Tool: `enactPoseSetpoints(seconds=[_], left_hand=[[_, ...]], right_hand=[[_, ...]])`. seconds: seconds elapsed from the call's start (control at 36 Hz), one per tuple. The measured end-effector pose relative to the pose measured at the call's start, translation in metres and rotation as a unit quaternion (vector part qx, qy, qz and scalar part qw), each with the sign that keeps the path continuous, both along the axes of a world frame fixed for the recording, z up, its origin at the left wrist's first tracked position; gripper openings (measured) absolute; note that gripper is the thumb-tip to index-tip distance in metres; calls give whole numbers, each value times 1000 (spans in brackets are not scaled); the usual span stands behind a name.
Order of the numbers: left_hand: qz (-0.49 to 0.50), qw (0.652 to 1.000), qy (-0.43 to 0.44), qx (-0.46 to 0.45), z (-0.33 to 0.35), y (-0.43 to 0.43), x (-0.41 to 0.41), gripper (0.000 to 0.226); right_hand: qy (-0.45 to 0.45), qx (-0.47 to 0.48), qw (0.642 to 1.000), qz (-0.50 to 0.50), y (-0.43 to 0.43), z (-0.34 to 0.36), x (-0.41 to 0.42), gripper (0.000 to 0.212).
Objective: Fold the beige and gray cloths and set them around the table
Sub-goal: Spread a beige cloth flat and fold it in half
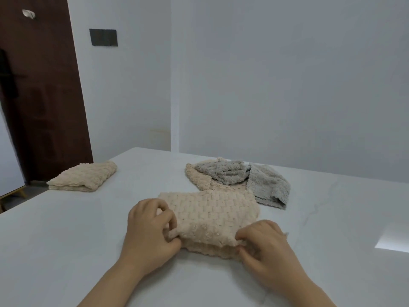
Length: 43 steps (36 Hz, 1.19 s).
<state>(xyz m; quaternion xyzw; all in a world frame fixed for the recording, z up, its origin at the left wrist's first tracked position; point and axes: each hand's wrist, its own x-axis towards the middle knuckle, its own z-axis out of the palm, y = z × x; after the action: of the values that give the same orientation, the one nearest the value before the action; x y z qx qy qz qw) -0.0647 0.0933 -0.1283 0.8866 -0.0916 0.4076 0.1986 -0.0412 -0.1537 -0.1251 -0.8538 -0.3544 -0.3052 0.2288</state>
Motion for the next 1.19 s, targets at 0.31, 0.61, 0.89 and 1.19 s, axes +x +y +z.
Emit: enactPoseSetpoints(seconds=[0.31,0.61,0.89,1.19], left_hand=[[-43,965,237,104,2,-1,-10,47],[-77,927,349,-116,8,31,-8,88],[-58,899,413,-131,12,31,-12,31],[-33,945,239,-222,11,15,-10,25]], right_hand=[[243,-146,959,-2,-8,19,-7,43],[294,-164,941,-35,-25,22,1,33],[249,-23,958,-143,-31,21,5,32],[197,71,969,-132,-21,6,6,38]])
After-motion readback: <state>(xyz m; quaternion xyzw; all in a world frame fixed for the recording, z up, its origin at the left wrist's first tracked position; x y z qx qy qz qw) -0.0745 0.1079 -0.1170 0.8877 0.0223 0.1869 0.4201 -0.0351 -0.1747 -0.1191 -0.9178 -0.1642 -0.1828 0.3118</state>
